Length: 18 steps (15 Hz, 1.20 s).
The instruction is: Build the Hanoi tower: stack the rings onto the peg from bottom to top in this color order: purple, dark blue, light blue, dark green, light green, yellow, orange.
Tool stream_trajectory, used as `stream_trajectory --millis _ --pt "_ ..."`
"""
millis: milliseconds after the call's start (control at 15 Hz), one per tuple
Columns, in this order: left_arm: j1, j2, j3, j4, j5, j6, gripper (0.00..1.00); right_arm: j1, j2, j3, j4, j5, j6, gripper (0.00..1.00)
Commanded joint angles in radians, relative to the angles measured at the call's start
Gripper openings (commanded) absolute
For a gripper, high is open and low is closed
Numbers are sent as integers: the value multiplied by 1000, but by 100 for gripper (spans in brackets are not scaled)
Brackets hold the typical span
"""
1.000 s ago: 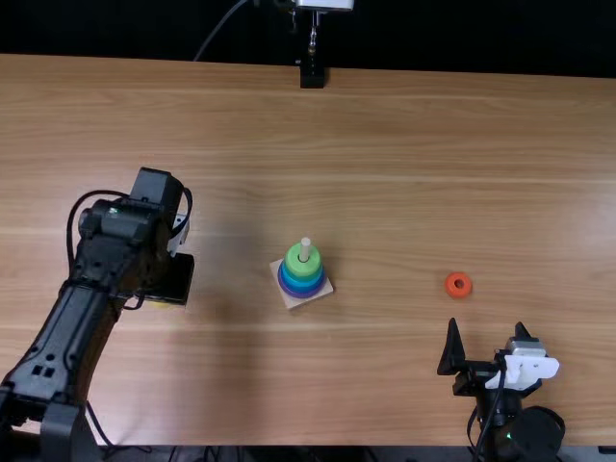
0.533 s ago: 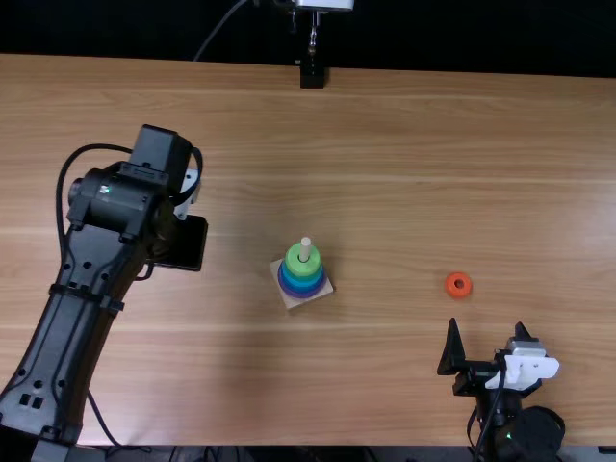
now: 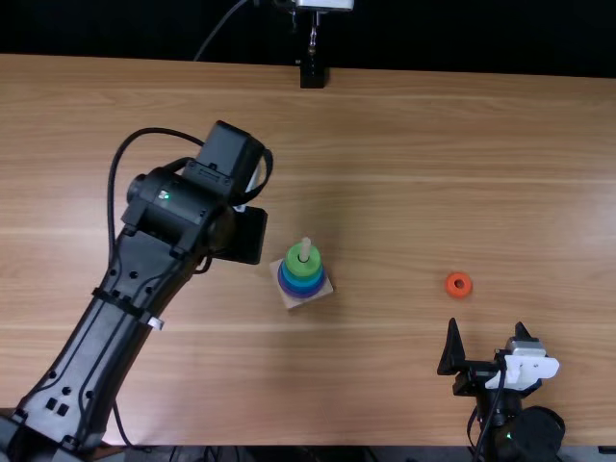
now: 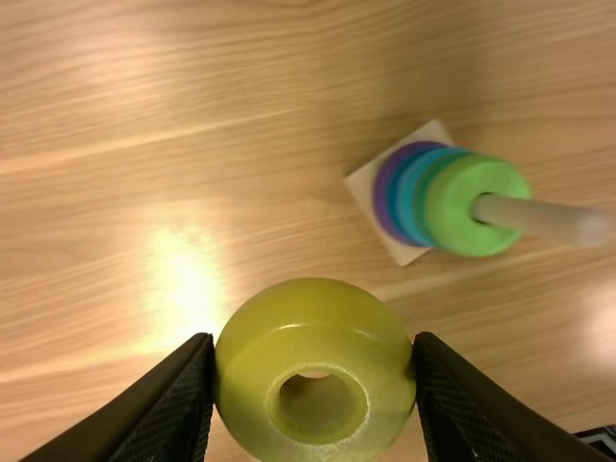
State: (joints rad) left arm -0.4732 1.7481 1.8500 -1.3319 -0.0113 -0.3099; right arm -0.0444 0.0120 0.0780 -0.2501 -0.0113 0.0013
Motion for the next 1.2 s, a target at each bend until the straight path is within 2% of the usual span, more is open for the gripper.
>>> stream_trajectory --millis 0,200,533,733,1133 --pt "-35 44 52 1 8 -45 0 -3 -12 -63 -68 -9 1 100" --pt "-82 90 91 1 8 -47 0 -3 -12 -63 -68 -9 1 100" --pt "-122 166 186 3 8 -49 0 -3 -12 -63 -68 -9 1 100" --pt "-139 200 227 3 8 -104 0 -3 -12 -63 -68 -9 1 100" --pt "-170 235 245 3 8 -106 0 -3 -12 -63 -68 -9 1 100"
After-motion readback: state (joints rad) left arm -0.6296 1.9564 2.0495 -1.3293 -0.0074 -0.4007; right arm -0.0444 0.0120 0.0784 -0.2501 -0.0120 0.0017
